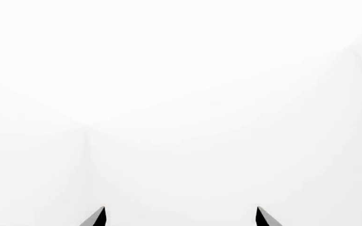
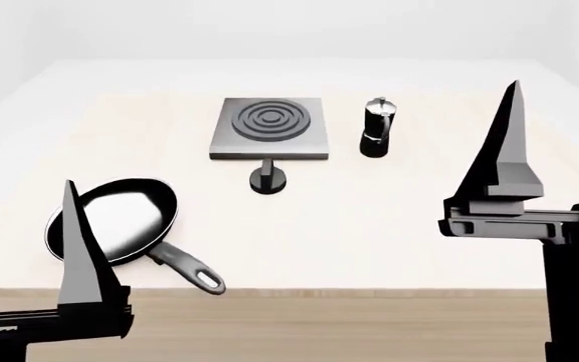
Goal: Turn on the stove and put the moka pot on it.
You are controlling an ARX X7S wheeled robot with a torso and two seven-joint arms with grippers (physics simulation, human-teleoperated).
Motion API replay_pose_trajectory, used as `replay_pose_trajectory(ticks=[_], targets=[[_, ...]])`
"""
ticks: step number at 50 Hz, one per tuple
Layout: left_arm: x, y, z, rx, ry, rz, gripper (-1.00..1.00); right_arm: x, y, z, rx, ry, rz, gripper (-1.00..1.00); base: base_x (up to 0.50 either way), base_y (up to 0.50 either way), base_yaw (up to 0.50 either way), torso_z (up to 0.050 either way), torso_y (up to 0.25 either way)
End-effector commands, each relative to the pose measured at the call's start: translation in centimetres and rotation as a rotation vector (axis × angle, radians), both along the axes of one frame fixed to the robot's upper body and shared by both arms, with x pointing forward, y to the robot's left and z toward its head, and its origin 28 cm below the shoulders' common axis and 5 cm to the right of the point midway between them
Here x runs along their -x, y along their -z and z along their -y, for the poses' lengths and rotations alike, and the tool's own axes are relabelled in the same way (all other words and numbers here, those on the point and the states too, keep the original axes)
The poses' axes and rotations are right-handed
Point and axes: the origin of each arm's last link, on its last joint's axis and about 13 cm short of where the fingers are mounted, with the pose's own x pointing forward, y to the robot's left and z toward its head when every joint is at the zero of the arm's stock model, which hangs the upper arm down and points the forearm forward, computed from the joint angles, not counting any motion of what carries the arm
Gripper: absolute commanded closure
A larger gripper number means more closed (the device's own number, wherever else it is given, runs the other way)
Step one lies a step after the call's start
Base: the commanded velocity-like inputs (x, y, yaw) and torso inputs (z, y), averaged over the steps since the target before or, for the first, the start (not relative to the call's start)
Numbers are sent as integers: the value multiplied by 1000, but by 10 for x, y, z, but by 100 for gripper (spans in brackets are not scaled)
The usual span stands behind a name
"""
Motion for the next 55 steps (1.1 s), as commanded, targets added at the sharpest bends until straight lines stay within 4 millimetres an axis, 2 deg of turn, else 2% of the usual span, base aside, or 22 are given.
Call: replay_pose_trajectory(ticks=[1,5,10,14,25,51,55], targets=[[0,0,0,-1,2,-4,-100,0,-3,0,-3,0,-5,-100,215,0,0,0,0],[-1,0,0,-2,2,-5,-100,-1,3,0,0,-1,-7,-100,228,0,0,0,0],[0,0,1,-1,4,-7,-100,0,-4,0,-2,-4,-5,-100,230,0,0,0,0],[0,0,0,0,2,-9,-100,0,2,0,-2,-4,-6,-100,232,0,0,0,0],[-1,1,2,0,8,-10,-100,0,3,-1,-3,-8,-3,-100,233,0,0,0,0],[-2,0,3,1,15,-11,-100,1,-5,-2,-5,-21,3,-100,232,0,0,0,0],[-3,0,4,0,17,-13,-100,1,1,-3,-1,-23,4,-100,232,0,0,0,0]])
